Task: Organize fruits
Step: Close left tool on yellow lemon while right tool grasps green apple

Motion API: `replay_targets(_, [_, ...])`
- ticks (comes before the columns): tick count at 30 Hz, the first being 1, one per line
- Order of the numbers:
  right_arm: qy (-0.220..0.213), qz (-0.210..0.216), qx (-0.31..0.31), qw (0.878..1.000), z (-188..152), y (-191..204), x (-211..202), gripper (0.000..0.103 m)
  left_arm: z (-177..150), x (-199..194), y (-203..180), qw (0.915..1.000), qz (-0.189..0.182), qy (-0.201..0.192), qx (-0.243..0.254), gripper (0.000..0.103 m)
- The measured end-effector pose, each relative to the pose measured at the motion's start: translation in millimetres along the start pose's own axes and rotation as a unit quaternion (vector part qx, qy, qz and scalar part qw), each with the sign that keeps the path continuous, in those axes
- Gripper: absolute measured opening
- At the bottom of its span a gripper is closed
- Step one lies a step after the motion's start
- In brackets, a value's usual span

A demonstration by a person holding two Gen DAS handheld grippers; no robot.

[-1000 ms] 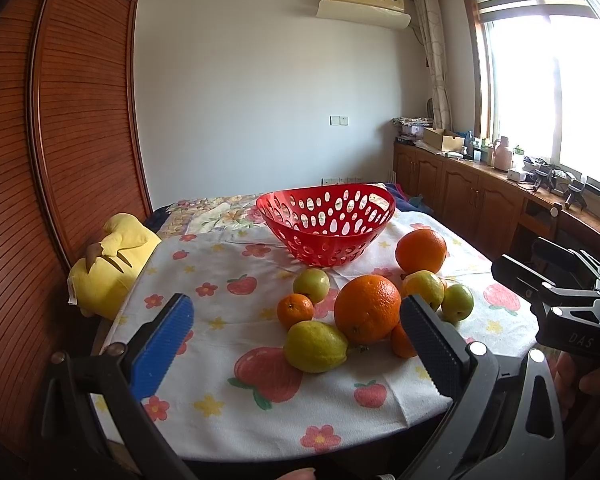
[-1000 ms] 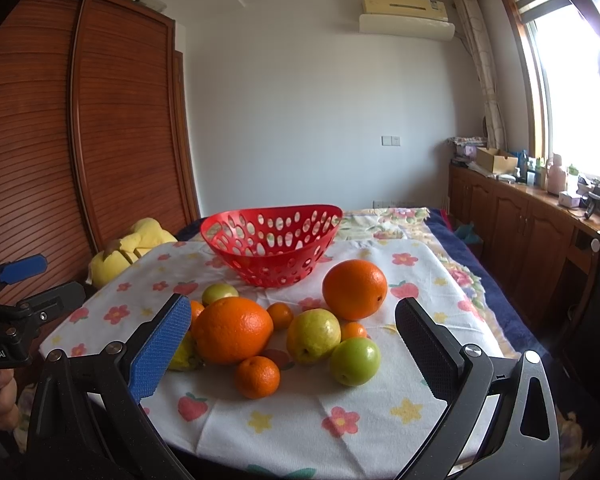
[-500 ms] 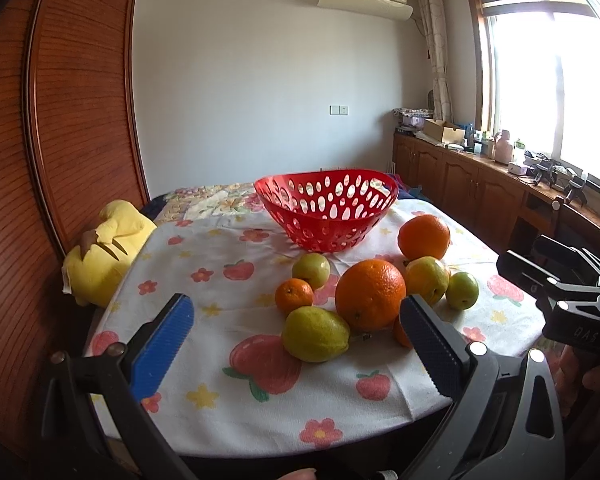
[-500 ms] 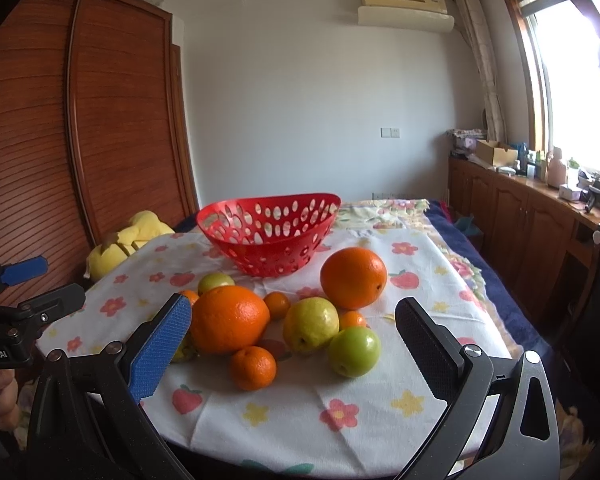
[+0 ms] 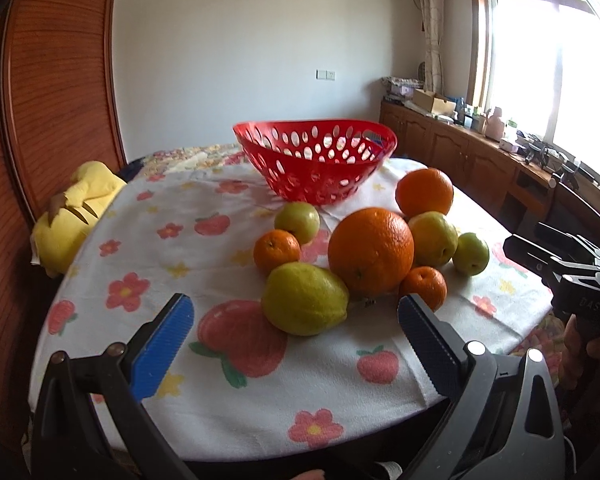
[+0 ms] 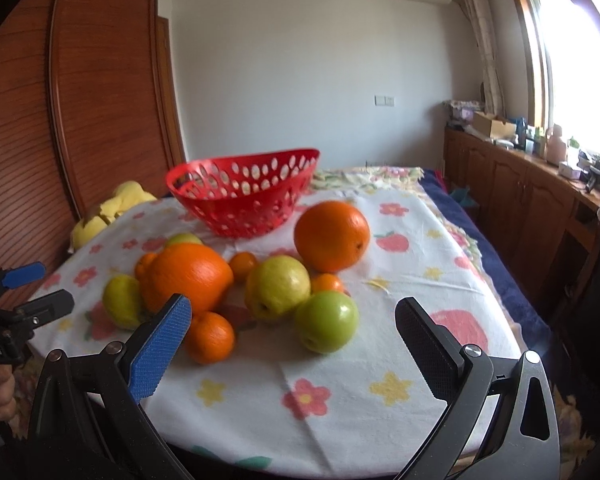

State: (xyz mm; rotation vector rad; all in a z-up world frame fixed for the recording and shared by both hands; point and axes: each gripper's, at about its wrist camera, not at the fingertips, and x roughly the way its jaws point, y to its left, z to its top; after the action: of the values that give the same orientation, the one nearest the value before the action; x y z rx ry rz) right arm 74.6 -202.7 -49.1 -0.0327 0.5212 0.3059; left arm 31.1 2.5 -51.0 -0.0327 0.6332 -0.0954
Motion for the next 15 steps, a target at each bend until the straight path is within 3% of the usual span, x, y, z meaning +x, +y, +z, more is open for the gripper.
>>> replay_targets(15, [0.057,-0.005,-0.011,0.998,-10.0,-26.9,42.5,0.101,-1.9,26.4,4.2,0.9988,-0.03,0.039,-0.002,0.101])
